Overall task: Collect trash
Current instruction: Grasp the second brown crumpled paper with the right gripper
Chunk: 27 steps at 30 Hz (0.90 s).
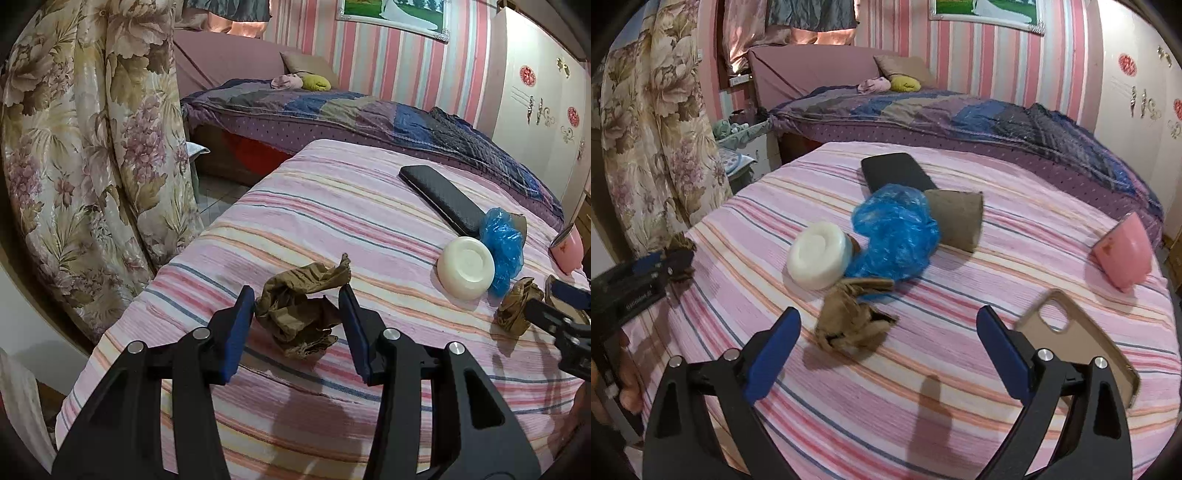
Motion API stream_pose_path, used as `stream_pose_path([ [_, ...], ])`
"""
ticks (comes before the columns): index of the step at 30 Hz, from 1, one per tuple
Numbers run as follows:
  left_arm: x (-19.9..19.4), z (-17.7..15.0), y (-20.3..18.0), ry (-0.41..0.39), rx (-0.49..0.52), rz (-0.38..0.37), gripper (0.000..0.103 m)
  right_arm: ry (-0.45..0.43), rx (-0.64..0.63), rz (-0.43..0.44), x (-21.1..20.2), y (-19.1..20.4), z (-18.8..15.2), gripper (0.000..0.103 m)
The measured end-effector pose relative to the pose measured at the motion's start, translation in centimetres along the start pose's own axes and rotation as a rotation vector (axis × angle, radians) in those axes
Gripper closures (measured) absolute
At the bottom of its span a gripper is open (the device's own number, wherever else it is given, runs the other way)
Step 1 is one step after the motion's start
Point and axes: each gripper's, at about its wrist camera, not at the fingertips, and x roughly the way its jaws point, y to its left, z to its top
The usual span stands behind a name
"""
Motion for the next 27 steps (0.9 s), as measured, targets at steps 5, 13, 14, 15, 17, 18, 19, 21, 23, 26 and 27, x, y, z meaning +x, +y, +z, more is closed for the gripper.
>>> stream_pose_path([
  [5, 0.0, 0.0, 0.0, -0.002, -0.003, -0.003, 0.057, 0.033, -0.033, 0.028, 0.8, 0.3, 0.1, 0.044],
  [13, 0.0, 0.0, 0.1, 0.004, -0.006, -0.008, 0.057, -0.038, -0.063, -0.004, -1.5, 0.3, -1.0, 0.060],
  [14, 0.1, 0.0, 0.1, 0.004, -0.005, -0.009, 0.057, -0.053, -0.063, -0.015, -2.2, -0.1, -1.3, 0.060],
  [15, 0.1, 0.0, 0.1, 0.006, -0.004, -0.012, 0.057, -0.055, -0.063, -0.018, -2.2, -0.2, -1.5, 0.060],
  [17, 0.1, 0.0, 0.0, 0.009, 0.000, -0.007, 0.057, -0.071, -0.067, -0.053, -3.6, -1.0, -2.3, 0.060],
  [18, 0.1, 0.0, 0.0, 0.008, 0.001, -0.005, 0.057, -0.072, -0.068, -0.057, -3.5, -0.9, -2.1, 0.060],
  [19, 0.0, 0.0, 0.0, 0.005, 0.001, -0.008, 0.057, -0.080, -0.074, -0.083, -4.2, -1.3, -2.4, 0.060],
  [21, -0.3, 0.0, 0.0, -0.008, -0.002, -0.012, 0.057, -0.091, -0.070, -0.117, -5.5, -2.2, -3.0, 0.060],
  [23, -0.9, -0.2, -0.1, -0.019, -0.005, -0.024, 0.057, -0.094, -0.059, -0.134, -6.6, -3.0, -3.0, 0.060],
  [26, -1.8, -1.1, -0.9, -0.014, 0.006, -0.047, 0.057, -0.099, -0.043, -0.160, -8.4, -4.7, -3.8, 0.060],
  [27, -2.3, -1.6, -1.5, -0.015, 0.022, -0.048, 0.057, -0.102, -0.039, -0.167, -8.9, -5.2, -4.1, 0.060],
])
